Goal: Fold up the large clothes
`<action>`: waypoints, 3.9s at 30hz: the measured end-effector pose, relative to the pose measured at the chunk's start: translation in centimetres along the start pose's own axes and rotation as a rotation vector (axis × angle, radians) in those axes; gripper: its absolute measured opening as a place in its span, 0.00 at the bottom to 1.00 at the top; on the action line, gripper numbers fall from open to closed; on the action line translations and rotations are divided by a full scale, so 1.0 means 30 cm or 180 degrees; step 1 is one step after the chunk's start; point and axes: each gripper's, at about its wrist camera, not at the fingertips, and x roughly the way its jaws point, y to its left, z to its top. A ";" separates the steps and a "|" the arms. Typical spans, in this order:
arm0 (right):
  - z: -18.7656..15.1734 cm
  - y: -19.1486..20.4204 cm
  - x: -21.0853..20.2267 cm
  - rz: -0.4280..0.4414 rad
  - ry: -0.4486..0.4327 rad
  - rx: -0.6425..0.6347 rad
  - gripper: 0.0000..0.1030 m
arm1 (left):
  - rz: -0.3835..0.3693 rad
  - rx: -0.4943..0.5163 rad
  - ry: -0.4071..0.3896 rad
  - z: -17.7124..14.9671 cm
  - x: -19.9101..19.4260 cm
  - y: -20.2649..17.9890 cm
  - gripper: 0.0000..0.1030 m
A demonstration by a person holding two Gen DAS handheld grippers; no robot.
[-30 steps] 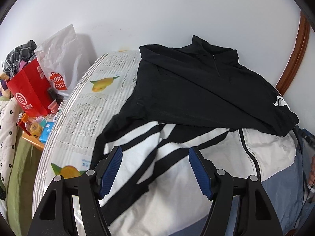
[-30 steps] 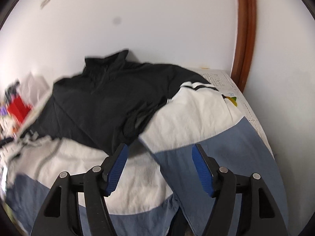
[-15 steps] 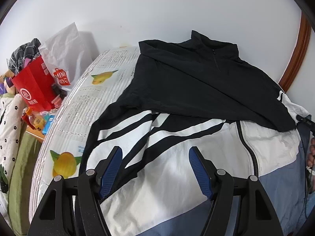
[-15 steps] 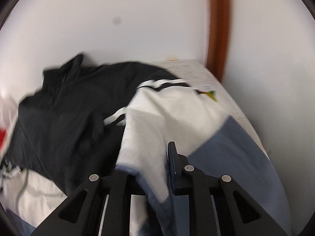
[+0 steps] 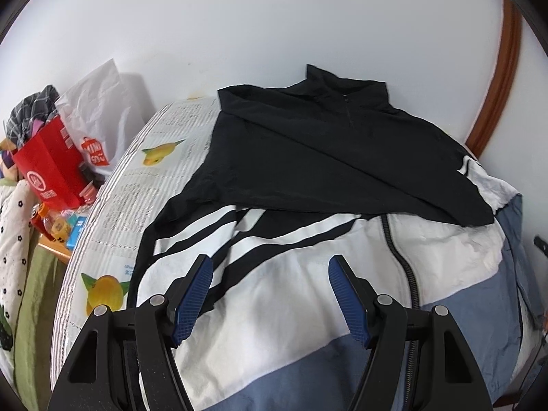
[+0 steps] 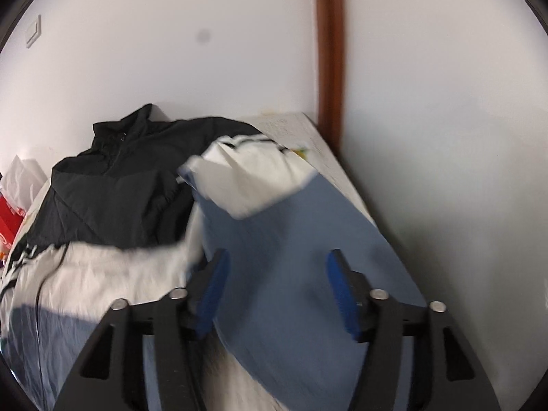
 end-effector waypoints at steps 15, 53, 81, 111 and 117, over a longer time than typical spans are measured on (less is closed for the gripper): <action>-0.386 -0.185 -0.107 -0.0282 0.0560 0.0287 0.68 | -0.0274 0.0209 -0.0017 -0.022 -0.017 -0.048 0.69; 0.217 0.710 -0.165 0.0014 -0.0502 -0.0425 0.04 | -0.0101 -0.0269 0.0107 -0.183 0.082 0.500 0.69; 0.159 1.327 0.188 0.1012 -0.0033 -0.1100 0.77 | -0.0224 -0.0254 0.0117 -0.112 0.109 0.555 0.69; 0.068 0.552 -0.084 0.0075 -0.0029 -0.0309 0.60 | -0.0453 0.0540 -0.0164 0.060 0.015 -0.077 0.69; 0.078 0.454 -0.053 -0.0007 0.0058 -0.0226 0.58 | -0.0449 0.0651 -0.0108 0.090 0.072 -0.225 0.69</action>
